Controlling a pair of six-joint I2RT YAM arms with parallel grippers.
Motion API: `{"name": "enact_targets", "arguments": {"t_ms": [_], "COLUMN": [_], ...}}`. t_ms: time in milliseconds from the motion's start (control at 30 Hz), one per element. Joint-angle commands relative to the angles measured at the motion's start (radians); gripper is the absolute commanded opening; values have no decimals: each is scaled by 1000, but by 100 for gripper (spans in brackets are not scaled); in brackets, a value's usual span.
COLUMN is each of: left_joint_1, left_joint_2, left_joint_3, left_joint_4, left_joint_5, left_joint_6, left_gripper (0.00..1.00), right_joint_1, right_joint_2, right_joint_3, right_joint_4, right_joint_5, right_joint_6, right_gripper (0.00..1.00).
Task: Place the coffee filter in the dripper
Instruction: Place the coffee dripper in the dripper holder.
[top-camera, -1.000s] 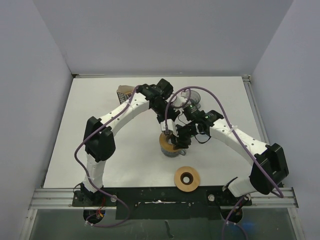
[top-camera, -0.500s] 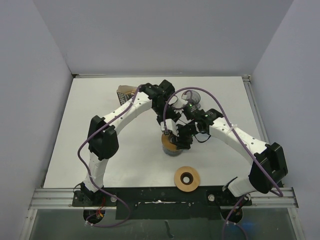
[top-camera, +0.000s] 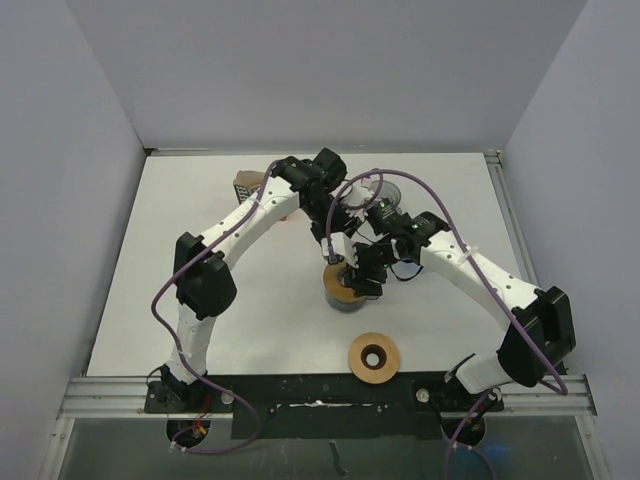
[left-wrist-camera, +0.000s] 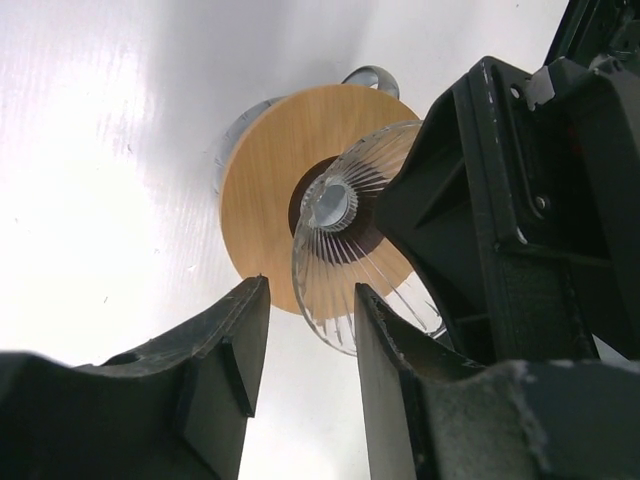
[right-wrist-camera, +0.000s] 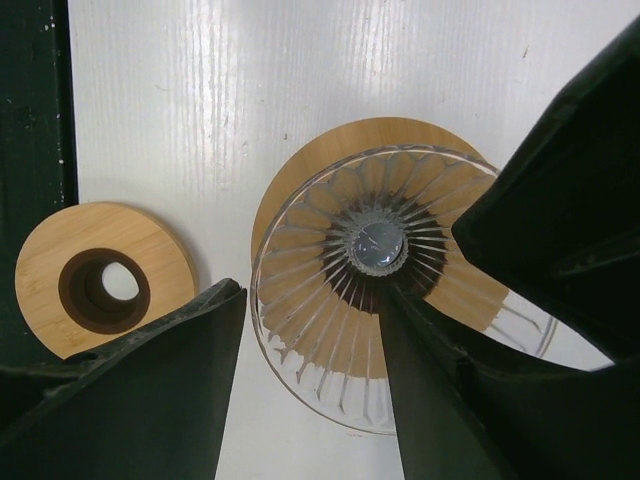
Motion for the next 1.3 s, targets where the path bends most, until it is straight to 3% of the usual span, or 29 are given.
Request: {"name": "enact_targets", "arguments": {"t_ms": [0, 267, 600, 800, 1033, 1267], "left_joint_1": [22, 93, 247, 379, 503, 531], "left_joint_2": [-4, -56, -128, -221, -375, -411], "left_joint_3": [77, 151, 157, 3, -254, -408], "left_joint_4": [-23, -24, 41, 192, 492, 739], "left_joint_5": [20, 36, 36, 49, 24, -113], "left_joint_6": [20, 38, 10, -41, -112, -223], "left_gripper": [38, 42, 45, 46, 52, 56], "right_joint_1": [-1, -30, -191, -346, -512, -693], "right_joint_2": [-33, -82, -161, -188, -213, -248], "right_joint_3": [72, 164, 191, 149, 60, -92], "right_joint_4": [-8, -59, -57, -36, 36, 152], "right_joint_5": [-35, -106, -178, -211, -251, -339], "right_joint_6": [-12, -22, -16, 3, 52, 87], "right_gripper": [57, 59, 63, 63, 64, 63]}}
